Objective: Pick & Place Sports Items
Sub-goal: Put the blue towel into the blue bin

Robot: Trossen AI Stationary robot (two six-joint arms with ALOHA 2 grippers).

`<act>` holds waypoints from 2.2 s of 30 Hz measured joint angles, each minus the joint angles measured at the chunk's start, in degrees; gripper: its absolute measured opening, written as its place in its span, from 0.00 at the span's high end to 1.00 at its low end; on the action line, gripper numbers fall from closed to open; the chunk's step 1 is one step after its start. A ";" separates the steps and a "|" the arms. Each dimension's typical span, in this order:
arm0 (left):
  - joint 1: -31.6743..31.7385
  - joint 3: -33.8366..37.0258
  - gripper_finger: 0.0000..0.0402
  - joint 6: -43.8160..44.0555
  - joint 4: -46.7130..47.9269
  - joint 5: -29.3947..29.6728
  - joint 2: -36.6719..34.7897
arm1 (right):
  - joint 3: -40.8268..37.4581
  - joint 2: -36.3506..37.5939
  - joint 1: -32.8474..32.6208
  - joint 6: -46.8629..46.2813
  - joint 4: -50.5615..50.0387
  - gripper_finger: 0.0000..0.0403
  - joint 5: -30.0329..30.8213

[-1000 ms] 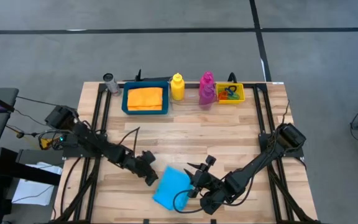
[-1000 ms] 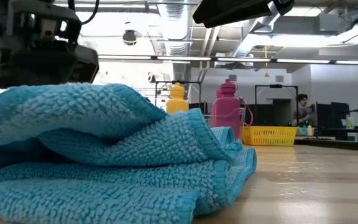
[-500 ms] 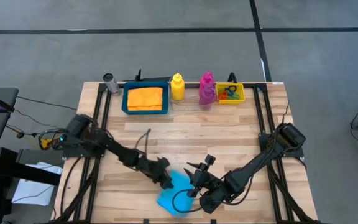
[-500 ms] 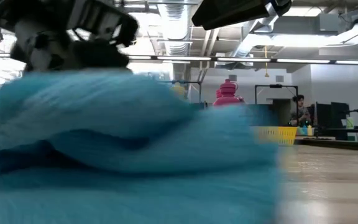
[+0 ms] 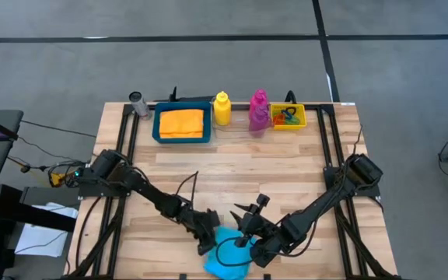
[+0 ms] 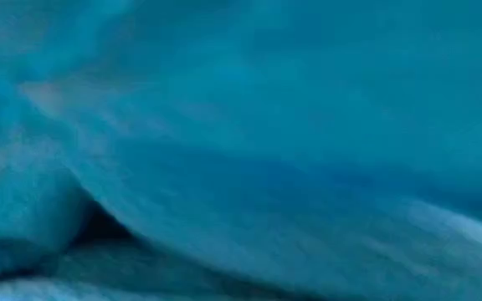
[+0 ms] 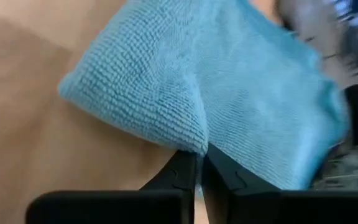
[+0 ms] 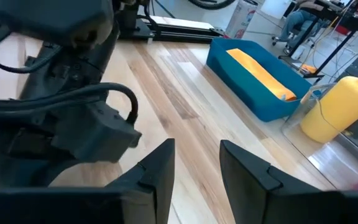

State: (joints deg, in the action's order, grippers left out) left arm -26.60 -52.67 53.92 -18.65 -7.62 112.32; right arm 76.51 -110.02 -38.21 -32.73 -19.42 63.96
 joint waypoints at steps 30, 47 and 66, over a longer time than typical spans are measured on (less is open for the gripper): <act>30.01 0.00 1.00 -42.44 39.20 36.77 -65.06 | 0.00 0.02 -1.10 0.02 3.39 0.70 1.99; 61.72 -0.04 0.99 -41.17 34.79 17.45 -52.76 | 0.00 0.00 -1.51 -9.91 3.37 0.70 -9.79; 67.76 -0.04 0.56 -37.56 56.83 24.48 -33.72 | 0.00 0.00 -1.95 -9.94 3.37 0.70 -9.88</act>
State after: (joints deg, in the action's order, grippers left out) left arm 41.15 -52.71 16.36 38.18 16.85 78.60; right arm 76.51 -110.02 -40.16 -42.68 -16.05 54.08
